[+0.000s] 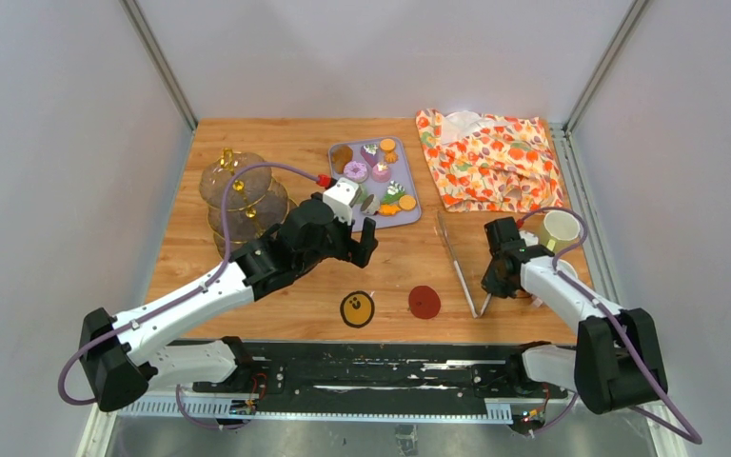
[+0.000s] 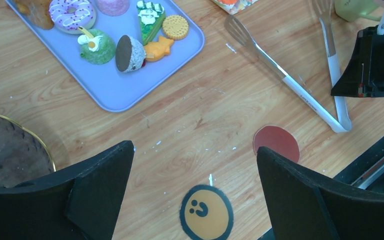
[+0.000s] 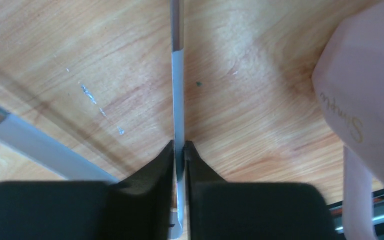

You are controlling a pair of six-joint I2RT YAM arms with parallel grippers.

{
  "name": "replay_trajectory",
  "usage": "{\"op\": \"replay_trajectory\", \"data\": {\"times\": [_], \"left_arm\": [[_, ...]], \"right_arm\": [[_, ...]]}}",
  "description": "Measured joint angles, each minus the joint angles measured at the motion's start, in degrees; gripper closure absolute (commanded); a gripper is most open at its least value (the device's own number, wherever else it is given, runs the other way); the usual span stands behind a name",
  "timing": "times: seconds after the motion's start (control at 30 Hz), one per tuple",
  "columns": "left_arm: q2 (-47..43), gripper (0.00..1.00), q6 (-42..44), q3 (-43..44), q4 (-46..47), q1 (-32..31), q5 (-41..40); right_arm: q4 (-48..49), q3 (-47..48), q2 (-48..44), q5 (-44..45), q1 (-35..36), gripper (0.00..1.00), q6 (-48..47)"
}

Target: Serve the afternoon tea

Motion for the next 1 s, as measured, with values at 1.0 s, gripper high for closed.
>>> {"op": "replay_trajectory", "data": {"times": [1.0], "left_arm": [[2.54,0.02,-1.70,0.02,1.27,0.00,4.83]], "right_arm": [[-0.50,0.87,-2.10,-11.10,1.68,0.17,-14.91]]}}
